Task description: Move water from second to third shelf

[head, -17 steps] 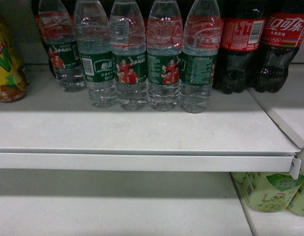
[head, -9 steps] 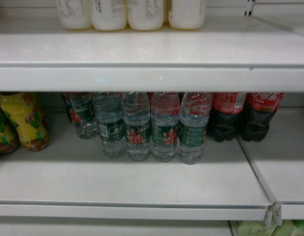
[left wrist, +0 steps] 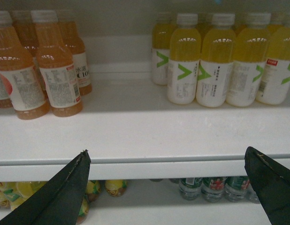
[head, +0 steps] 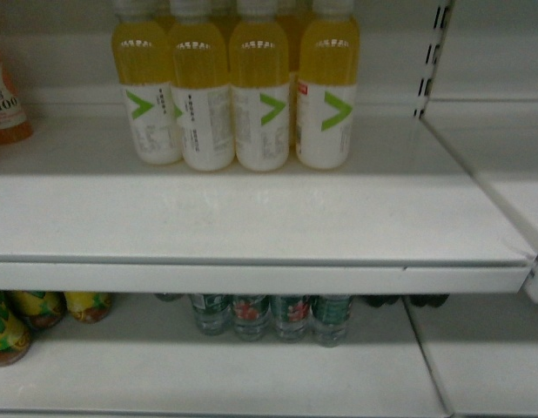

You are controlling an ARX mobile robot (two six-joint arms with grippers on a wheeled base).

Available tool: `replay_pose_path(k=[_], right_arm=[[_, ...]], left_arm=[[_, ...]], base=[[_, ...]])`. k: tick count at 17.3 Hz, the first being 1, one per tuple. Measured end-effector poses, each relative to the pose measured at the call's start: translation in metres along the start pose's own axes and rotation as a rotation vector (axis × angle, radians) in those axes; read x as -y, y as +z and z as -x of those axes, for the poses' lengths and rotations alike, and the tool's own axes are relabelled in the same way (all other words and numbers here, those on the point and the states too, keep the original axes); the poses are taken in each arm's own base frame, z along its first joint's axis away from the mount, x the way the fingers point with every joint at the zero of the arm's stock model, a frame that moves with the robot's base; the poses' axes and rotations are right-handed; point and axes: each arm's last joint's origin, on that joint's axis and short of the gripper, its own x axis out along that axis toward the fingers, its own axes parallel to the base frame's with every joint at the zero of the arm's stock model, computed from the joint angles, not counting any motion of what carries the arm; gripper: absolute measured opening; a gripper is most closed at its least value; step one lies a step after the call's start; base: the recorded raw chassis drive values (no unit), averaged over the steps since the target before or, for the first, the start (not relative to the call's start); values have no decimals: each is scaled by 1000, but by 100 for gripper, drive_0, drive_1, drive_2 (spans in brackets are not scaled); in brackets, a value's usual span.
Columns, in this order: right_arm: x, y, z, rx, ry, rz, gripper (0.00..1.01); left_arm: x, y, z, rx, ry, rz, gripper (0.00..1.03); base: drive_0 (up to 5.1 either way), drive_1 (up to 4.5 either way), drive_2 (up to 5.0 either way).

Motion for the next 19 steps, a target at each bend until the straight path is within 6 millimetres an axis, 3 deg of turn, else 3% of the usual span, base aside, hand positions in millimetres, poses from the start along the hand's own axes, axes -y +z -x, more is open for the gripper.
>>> replay_pose_path(k=[11,19], right_arm=[[0,1,0,4,-11,-1,40],[0,1,0,3,-5,-1,40]], left_arm=[[0,0,0,-1,0,0,98],[0,0,0,1,1,0,98]], base=[[0,0,0],[-474,263,263]])
